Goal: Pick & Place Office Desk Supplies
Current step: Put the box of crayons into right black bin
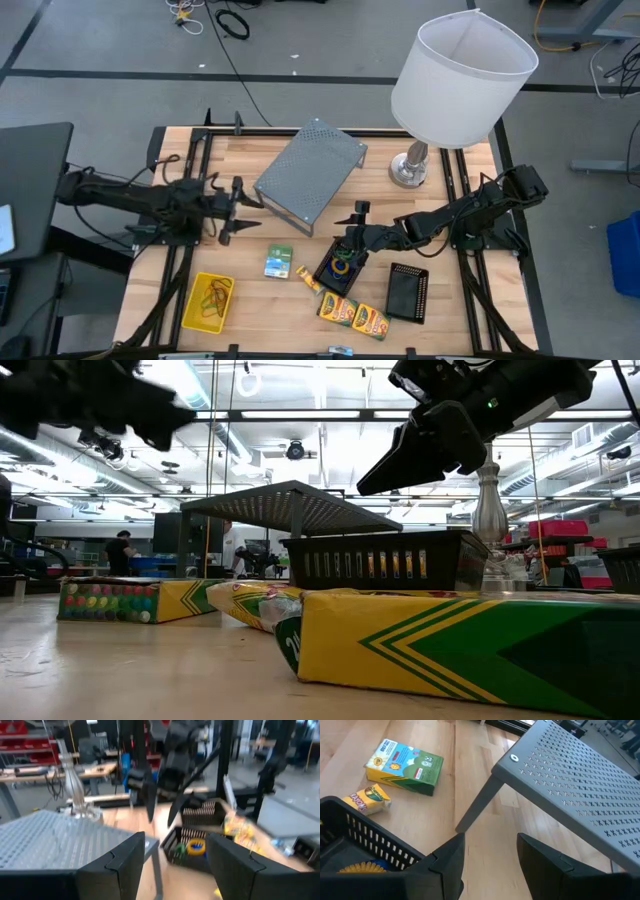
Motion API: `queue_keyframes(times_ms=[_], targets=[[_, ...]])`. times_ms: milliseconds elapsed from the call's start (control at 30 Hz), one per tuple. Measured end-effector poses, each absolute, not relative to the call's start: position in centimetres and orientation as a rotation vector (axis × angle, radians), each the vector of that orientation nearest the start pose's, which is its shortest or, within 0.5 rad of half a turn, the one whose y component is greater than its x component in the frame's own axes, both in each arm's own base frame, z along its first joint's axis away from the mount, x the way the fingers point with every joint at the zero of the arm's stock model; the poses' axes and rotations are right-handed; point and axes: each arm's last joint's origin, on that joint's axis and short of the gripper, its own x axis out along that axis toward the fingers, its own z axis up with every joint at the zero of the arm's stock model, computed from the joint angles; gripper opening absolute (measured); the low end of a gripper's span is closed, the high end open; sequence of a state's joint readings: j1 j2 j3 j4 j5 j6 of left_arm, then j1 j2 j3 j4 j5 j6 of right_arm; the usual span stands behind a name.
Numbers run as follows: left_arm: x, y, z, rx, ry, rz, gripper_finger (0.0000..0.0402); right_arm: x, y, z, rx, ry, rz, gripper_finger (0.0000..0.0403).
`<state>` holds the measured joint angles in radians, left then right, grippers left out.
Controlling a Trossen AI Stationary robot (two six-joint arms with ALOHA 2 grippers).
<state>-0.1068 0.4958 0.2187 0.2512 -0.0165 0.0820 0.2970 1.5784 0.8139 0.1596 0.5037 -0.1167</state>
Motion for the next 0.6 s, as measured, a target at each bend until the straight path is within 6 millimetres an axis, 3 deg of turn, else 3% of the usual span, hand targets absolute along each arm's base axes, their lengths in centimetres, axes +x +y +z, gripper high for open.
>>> queue_keyframes(times_ms=[200, 433, 600], targets=[[12.7, -2.9, 22.1, 0.078, -0.027, -0.122, 0.0213, 30.7, 7.9, 18.8, -0.343, 0.570, -0.169, 0.0188], [12.3, -3.9, 20.9, 0.141, 0.091, -0.066, 0.0213, 30.7, 8.0, 18.8, -0.315, 0.568, -0.168, 0.0188], [12.1, -4.6, 21.1, 0.179, 0.055, -0.180, 0.0210, 30.7, 8.2, 18.9, -0.311, 0.555, -0.161, 0.0188]])
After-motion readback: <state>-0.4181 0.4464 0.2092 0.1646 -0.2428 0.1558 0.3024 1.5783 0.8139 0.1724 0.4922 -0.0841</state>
